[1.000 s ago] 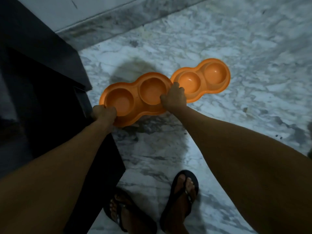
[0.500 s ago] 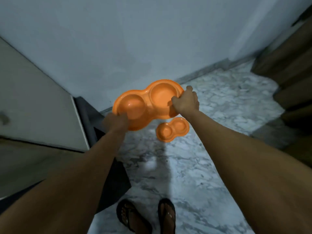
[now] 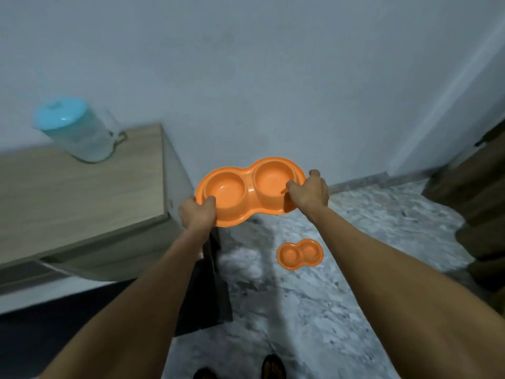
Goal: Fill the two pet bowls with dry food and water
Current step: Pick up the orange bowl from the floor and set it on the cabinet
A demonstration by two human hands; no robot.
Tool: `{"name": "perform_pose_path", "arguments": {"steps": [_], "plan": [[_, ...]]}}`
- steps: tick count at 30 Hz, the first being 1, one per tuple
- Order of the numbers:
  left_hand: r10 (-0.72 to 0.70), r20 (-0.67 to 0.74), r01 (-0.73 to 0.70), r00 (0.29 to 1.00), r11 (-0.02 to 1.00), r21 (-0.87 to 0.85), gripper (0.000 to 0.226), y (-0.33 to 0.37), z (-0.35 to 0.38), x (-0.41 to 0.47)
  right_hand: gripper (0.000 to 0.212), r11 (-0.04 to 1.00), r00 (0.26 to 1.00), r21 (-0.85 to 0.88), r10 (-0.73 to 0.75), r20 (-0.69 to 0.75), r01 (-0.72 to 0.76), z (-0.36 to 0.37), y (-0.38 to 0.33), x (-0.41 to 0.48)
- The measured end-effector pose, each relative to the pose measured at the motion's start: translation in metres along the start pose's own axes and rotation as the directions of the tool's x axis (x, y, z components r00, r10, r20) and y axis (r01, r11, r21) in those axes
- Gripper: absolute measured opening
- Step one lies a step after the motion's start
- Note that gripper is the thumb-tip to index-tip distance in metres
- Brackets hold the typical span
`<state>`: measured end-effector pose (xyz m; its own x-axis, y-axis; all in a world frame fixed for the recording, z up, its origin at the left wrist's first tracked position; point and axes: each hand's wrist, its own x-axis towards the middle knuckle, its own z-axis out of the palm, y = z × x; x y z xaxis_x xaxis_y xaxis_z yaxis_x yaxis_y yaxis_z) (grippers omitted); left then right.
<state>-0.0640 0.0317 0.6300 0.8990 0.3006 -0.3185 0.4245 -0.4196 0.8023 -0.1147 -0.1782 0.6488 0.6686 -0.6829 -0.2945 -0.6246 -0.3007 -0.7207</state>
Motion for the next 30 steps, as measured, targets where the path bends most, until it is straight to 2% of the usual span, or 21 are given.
{"name": "perform_pose_path", "arguments": {"steps": [3,7,13,18,22,30], "plan": [[0.017,-0.076,-0.018,0.997,1.000,-0.011,0.033,0.003,-0.052,0.000,0.070,0.998,0.997,-0.017,-0.058,0.047,0.059,0.017,-0.028,-0.029],[-0.010,-0.162,0.010,0.987,1.000,-0.003,0.038,-0.014,-0.123,0.010,0.070,0.994,0.987,-0.013,-0.105,0.123,0.108,0.052,-0.065,-0.076],[-0.053,-0.245,0.033,0.968,0.996,-0.084,0.041,-0.053,-0.240,0.036,0.069,0.979,0.962,-0.026,-0.193,0.190,0.202,0.131,-0.127,-0.154],[-0.075,-0.260,0.038,0.963,0.989,-0.142,0.039,-0.099,-0.350,0.074,0.068,0.969,0.948,-0.029,-0.231,0.220,0.244,0.212,-0.175,-0.233],[-0.064,-0.294,0.031,0.954,0.993,-0.117,0.038,-0.128,-0.431,0.108,0.069,0.972,0.950,0.003,-0.229,0.213,0.234,0.275,-0.208,-0.290],[-0.096,-0.297,0.065,0.950,0.991,-0.113,0.048,-0.169,-0.526,0.173,0.066,0.978,0.957,-0.007,-0.205,0.206,0.210,0.366,-0.252,-0.350]]}}
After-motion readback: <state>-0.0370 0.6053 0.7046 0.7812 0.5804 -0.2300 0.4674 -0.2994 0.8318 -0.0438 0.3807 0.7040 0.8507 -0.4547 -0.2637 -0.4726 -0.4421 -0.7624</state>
